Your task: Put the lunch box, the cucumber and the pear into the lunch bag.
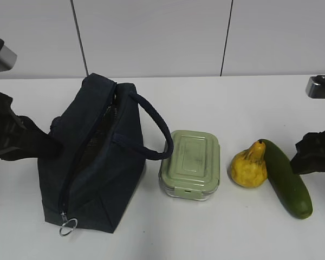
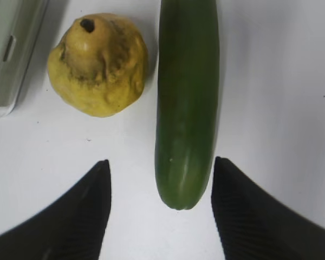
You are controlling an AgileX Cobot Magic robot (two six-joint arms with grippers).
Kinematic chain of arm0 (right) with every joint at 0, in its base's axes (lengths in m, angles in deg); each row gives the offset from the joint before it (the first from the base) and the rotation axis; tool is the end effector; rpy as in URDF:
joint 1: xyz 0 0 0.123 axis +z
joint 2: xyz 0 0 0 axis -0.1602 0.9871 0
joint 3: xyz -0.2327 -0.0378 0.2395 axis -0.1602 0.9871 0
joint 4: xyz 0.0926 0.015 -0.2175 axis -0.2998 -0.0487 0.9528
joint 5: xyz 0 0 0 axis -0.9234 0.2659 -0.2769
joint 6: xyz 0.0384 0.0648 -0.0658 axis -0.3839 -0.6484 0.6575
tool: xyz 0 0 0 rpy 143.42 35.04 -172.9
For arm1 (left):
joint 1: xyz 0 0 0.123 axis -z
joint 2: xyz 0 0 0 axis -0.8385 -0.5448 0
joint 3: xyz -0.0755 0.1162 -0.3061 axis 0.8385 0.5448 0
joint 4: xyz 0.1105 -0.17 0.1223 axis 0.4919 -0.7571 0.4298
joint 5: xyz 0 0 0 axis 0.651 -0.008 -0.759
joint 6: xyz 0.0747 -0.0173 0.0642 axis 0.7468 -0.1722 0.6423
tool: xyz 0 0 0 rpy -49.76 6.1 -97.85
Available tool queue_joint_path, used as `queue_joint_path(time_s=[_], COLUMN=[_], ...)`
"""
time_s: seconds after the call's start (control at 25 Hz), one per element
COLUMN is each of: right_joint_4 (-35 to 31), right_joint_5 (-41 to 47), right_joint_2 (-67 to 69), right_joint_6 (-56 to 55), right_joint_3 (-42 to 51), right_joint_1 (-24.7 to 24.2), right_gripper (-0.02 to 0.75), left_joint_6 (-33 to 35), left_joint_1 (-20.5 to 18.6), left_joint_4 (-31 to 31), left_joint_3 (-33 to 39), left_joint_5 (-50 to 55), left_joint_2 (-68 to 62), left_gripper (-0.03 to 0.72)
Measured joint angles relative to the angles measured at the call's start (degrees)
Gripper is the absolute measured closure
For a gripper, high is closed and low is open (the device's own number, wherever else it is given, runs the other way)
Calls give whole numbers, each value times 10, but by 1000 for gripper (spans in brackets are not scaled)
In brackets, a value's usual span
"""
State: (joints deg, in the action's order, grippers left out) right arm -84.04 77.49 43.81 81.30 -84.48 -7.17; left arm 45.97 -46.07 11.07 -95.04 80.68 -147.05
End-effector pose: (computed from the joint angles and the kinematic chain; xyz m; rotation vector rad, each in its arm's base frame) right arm 0.2439 0.0280 0.2640 -0.2160 2.7404 0.2557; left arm 0.2046 -0.0880 0.2962 0.5956 2.4573 -0.6580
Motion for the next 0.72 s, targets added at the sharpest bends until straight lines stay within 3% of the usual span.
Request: queue_joint_path(time_s=[0.72], right_joint_4=[69], right_joint_5=[12], right_joint_2=[99], right_joint_6=[-17], right_joint_3=[-32], right_joint_1=[1], right_gripper=[281], left_joint_6=[1], left_joint_1=[0], left_joint_4=[-10], left_joint_3=[0], left_joint_5=[0], left_joint_2=[0], left_gripper=[704])
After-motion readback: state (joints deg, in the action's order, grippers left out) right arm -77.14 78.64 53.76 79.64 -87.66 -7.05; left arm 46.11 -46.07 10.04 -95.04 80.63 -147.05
